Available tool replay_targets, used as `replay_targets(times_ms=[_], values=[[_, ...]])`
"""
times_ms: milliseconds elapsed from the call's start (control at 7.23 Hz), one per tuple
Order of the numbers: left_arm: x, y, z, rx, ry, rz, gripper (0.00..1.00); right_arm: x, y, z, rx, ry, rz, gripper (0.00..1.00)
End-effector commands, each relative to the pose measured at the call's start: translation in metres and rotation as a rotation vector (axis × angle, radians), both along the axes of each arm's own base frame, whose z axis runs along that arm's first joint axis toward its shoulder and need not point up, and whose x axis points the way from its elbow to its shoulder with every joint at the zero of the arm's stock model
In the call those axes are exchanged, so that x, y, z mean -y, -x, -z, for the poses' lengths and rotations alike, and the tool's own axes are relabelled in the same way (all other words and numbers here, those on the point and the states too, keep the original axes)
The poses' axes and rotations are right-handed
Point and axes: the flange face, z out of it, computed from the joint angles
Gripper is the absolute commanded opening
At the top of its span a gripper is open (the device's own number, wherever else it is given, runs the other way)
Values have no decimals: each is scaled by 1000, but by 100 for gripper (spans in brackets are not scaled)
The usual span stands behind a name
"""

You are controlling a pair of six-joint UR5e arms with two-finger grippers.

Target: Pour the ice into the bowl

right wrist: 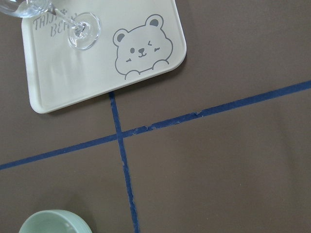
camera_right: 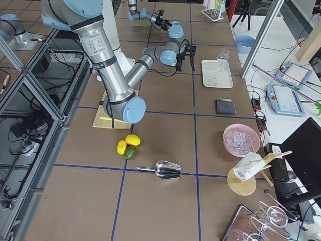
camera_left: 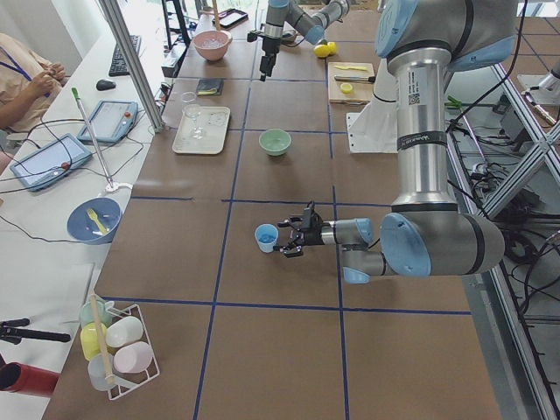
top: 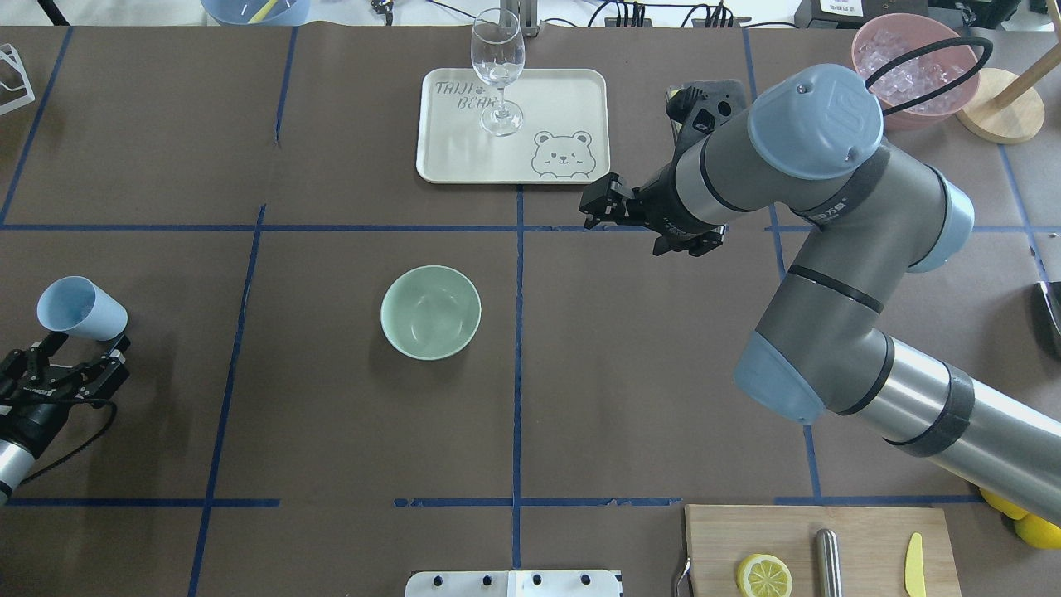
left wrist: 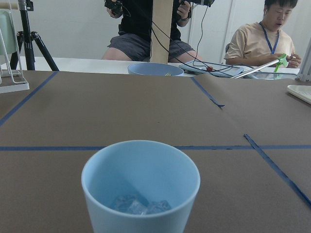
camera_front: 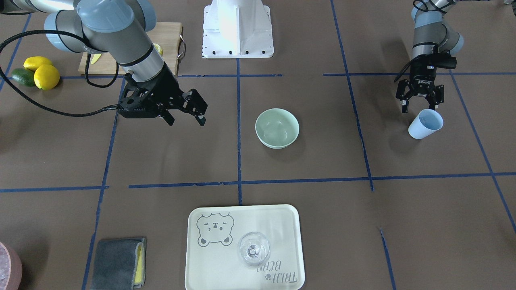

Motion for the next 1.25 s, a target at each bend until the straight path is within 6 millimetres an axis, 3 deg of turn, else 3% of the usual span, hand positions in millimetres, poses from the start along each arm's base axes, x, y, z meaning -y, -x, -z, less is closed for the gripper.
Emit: replay_targets(times_ms=[0,138,277,554,830,1107], values=[[6,7,-4,38,-26,79,100,0,0,0,0,0,-1,100],[7,7,-4,39,-26,84,100,0,0,0,0,0,-1,100],[12,-8,7,7,-31,89,100,0,0,0,0,0,-1,100],[18,-19,12,4,-28,99,100,0,0,-1,-2,3,-1,100],[28,-9,5,23,-24,130,100,0,1,-1,-2,3,-1,100],[38,-22,5,19,-24,148,100,-1,2,-1,4,21,-8,100]])
